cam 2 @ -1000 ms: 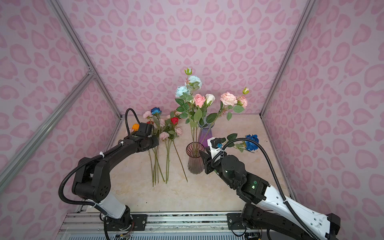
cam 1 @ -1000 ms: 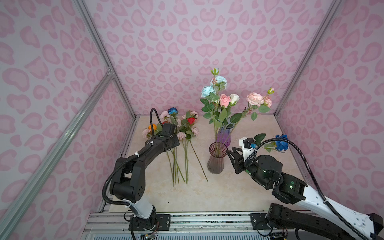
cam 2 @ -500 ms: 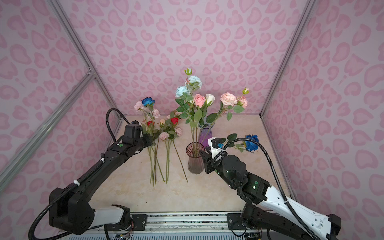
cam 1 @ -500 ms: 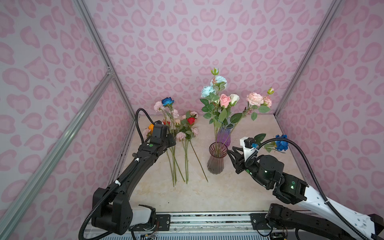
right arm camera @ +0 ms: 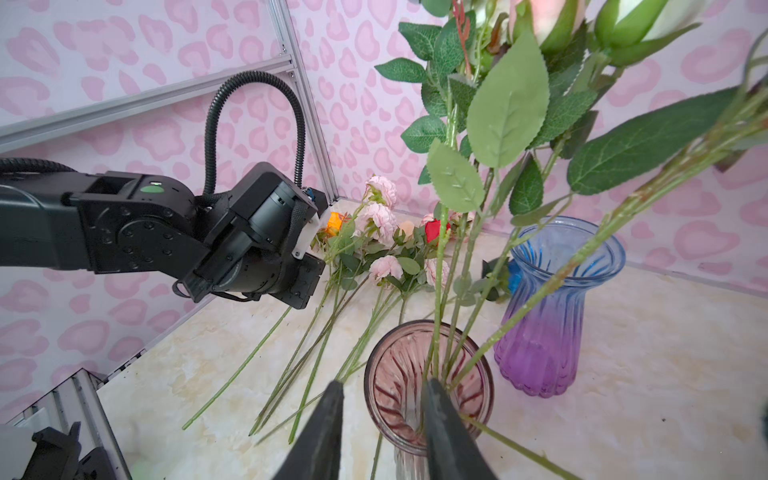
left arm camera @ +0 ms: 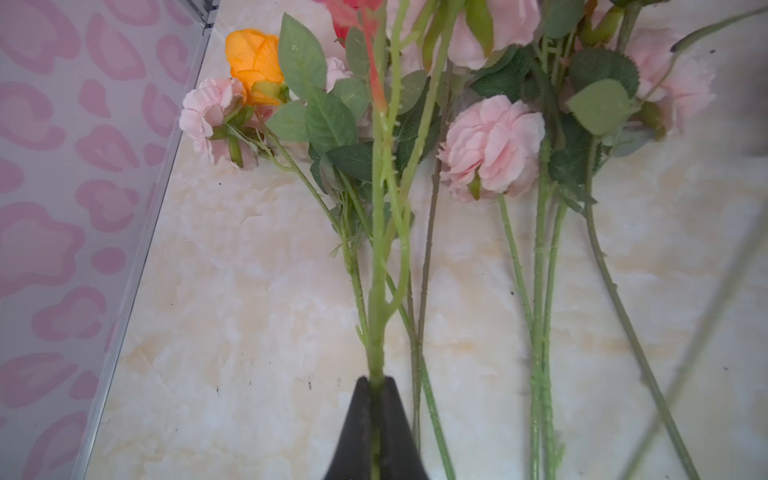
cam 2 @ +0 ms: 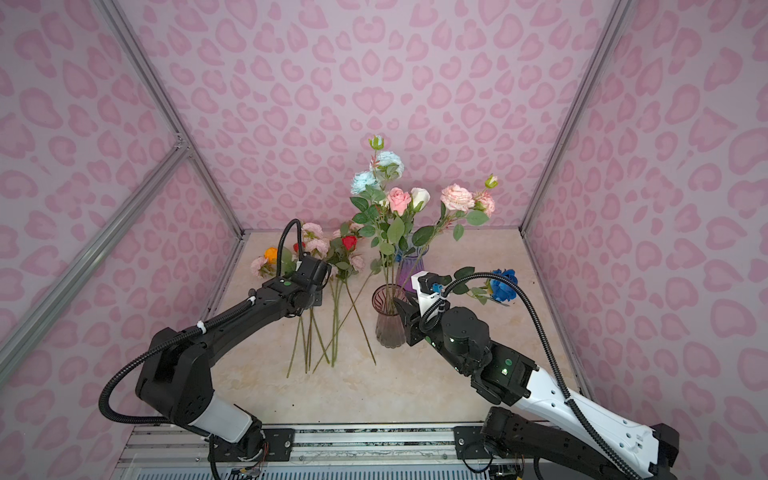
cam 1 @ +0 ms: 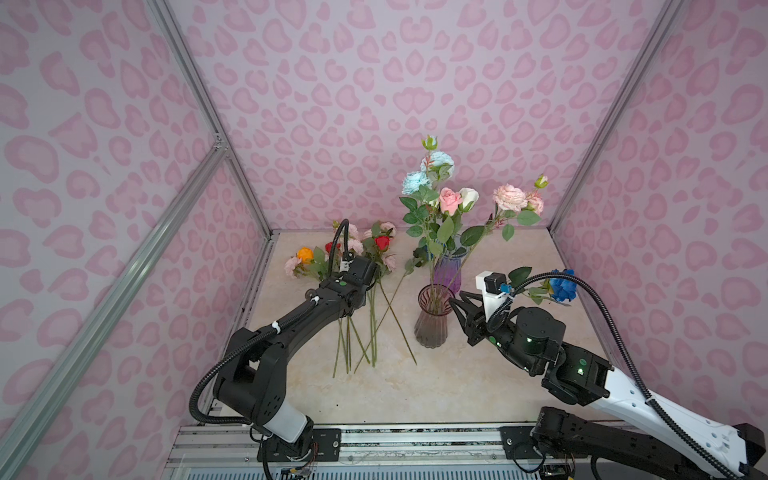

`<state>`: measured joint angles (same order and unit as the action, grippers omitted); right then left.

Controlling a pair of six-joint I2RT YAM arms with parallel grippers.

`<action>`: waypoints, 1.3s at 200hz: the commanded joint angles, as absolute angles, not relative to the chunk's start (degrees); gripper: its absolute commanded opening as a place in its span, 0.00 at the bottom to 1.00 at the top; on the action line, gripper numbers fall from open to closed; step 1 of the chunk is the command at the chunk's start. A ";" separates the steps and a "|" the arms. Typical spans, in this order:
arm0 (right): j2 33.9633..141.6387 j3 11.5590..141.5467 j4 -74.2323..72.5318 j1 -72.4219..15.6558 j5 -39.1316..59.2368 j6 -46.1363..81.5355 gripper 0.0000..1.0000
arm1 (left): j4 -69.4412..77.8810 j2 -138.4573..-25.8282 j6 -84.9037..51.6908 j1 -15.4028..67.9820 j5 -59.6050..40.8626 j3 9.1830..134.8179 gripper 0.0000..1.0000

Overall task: Arrange the flowers into the vase
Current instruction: 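Grasp a large double pink rose stem with left gripper and lift upright, then carry the large pink rose toward right gripper while right gripper grasps its stem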

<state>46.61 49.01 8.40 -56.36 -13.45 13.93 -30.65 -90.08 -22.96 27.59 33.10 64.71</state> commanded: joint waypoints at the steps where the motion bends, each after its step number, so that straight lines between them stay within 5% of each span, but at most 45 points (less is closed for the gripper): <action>1: 45.67 48.99 8.31 -56.41 -14.01 14.21 0.34 | -28.17 -87.89 -24.10 27.14 35.03 63.67 0.03; 34: 45.04 48.71 8.70 -56.39 -14.54 14.23 0.34 | -21.02 -77.34 -22.92 27.16 30.36 60.38 0.03; 86: 46.77 50.15 8.27 -56.36 -12.23 14.40 0.34 | 5.02 -53.86 -17.48 28.75 8.16 43.67 0.03; 132: 49.86 54.31 7.86 -57.01 -6.57 15.28 0.41 | 12.23 -38.67 -15.91 29.44 -4.75 41.00 0.03; 178: 54.12 59.05 5.77 -60.46 -2.09 15.23 0.49 | 15.85 -38.42 -19.52 31.13 -15.86 44.69 0.03; 260: 65.83 66.82 3.98 -65.18 3.49 17.43 0.50 | 25.35 -43.26 -26.14 37.58 -15.50 43.13 0.03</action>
